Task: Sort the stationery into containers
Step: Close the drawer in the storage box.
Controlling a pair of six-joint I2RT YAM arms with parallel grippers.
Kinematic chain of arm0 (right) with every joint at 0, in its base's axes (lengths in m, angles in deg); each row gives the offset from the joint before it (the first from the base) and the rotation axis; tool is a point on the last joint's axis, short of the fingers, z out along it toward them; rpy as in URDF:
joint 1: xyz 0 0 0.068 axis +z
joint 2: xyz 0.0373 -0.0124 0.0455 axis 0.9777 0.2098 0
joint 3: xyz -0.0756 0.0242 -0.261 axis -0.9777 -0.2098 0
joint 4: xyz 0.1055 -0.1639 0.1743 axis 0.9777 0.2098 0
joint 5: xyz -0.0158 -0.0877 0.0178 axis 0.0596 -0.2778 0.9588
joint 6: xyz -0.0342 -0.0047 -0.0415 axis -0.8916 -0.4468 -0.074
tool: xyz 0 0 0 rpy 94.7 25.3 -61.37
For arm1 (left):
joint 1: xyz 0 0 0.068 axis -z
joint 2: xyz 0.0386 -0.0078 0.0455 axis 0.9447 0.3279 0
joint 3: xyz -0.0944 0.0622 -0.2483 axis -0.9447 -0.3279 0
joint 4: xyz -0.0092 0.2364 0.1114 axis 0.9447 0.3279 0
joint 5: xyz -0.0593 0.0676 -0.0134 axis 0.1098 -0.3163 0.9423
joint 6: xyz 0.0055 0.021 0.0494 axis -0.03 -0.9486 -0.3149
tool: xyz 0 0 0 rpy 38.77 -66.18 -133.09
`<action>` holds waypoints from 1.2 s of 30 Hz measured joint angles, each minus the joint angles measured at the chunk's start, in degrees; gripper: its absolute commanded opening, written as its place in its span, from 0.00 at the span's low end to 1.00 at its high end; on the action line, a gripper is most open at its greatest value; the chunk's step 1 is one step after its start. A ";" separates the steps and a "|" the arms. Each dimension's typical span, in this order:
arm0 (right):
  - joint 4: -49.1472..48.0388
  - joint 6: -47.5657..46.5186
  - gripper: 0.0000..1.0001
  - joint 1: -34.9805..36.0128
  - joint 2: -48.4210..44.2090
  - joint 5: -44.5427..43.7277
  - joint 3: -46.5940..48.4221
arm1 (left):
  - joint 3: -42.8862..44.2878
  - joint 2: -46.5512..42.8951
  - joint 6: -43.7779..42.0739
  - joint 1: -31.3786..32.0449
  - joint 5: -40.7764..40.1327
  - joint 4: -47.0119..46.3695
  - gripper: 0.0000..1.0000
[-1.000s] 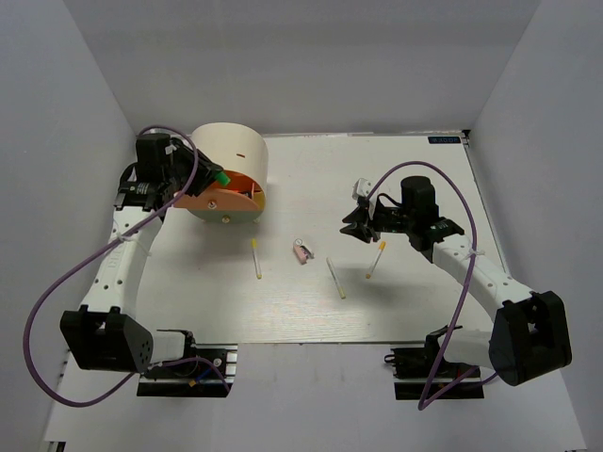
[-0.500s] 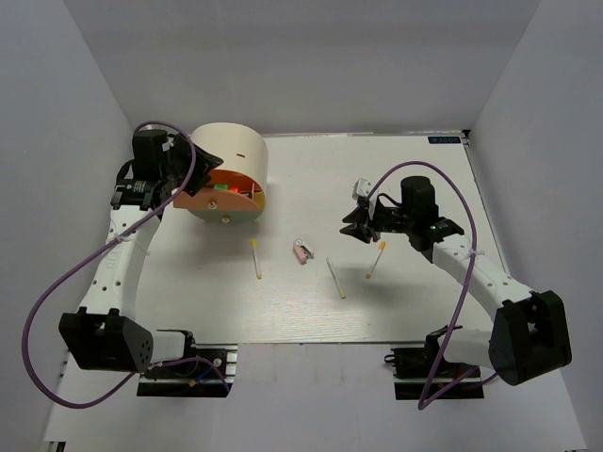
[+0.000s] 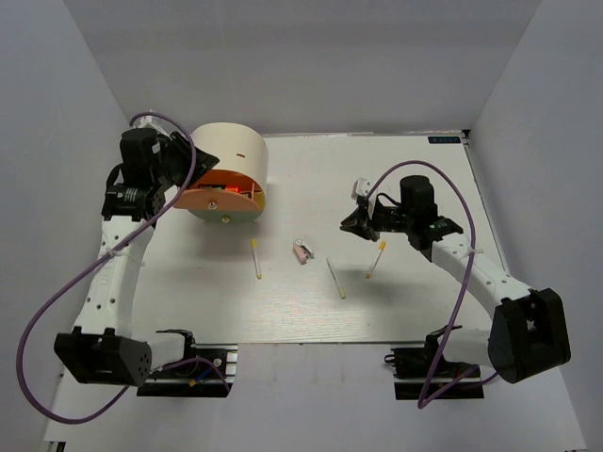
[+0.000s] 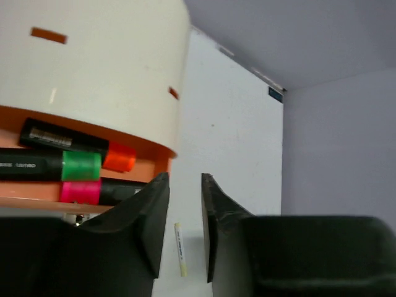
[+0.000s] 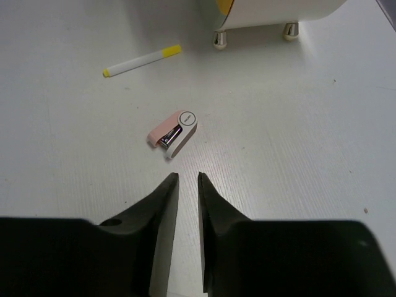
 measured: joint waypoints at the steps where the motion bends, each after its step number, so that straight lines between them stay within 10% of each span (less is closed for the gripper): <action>1: 0.00 -0.04 0.06 0.02 0.37 0.13 0.13 | -0.31 -1.16 -2.08 -0.20 1.25 -0.90 0.29; 7: 0.13 0.13 0.10 0.31 4.24 1.33 3.23 | -7.06 -11.76 -16.87 -0.15 9.46 -4.09 0.16; 19: 1.44 0.09 0.25 0.76 4.96 1.22 4.83 | -18.67 -17.14 -30.12 0.15 14.56 1.81 0.64; 36: 3.41 -0.98 0.28 0.76 3.45 0.28 4.83 | -20.55 -5.81 -29.90 1.53 -0.98 -2.19 0.90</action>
